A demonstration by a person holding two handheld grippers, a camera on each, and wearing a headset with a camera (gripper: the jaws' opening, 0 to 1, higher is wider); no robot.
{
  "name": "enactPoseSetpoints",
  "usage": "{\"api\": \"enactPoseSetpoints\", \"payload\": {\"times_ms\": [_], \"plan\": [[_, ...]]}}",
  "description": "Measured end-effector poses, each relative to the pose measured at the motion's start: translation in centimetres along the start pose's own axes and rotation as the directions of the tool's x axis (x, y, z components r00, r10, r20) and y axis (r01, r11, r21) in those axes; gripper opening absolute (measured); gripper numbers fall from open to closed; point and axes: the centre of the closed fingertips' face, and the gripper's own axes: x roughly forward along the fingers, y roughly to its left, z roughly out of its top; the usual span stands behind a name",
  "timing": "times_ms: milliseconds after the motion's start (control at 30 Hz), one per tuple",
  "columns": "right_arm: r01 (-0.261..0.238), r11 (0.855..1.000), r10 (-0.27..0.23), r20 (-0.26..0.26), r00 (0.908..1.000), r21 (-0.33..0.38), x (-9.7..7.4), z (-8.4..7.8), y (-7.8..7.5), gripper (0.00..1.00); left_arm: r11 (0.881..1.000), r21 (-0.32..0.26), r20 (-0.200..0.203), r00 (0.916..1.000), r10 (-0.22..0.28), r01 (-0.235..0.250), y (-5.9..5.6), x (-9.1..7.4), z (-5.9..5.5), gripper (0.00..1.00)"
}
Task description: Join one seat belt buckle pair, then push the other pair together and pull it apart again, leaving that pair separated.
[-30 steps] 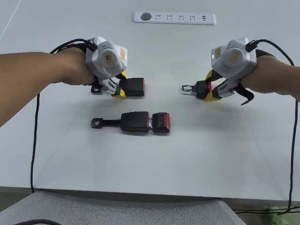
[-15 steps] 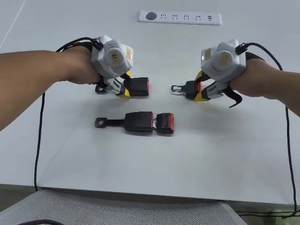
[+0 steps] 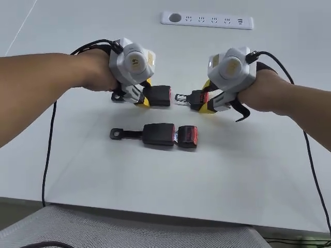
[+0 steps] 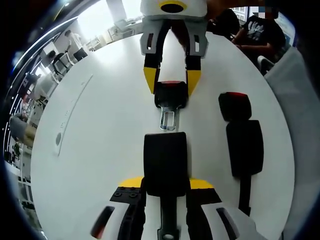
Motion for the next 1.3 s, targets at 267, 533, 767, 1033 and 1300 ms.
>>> {"api": "enactPoseSetpoints", "payload": {"times_ms": [267,533,767,1033,1300], "plan": [[-0.005,1.0,0.005,-0.009,0.9999,-0.022,0.6,0.7,-0.4,0.34,1.0,0.004,0.003,1.0,-0.002,0.002,-0.2,-0.2,0.2,0.31],[0.002,0.996,-0.004,-0.023,0.9997,-0.086,0.6,1.1,-0.4,0.34,1.0,0.011,0.009,0.9999,-0.006,0.006,-0.4,-0.3,0.2,0.31],[-0.015,0.998,0.015,0.005,0.9999,-0.065,1.2,2.0,-0.3,0.34,1.0,0.01,0.012,0.9999,-0.008,0.007,-0.5,-0.3,0.2,0.31],[-0.032,0.998,0.034,0.03,0.999,-0.045,1.3,2.0,-0.3,0.32,1.0,0.021,0.017,0.9998,-0.01,0.01,-0.4,-0.3,0.1,0.31],[-0.034,0.998,0.036,0.038,0.9986,-0.047,1.5,2.2,-0.3,0.31,1.0,0.028,0.009,0.9999,-0.014,0.013,-0.7,-0.5,0.4,0.3]]}}
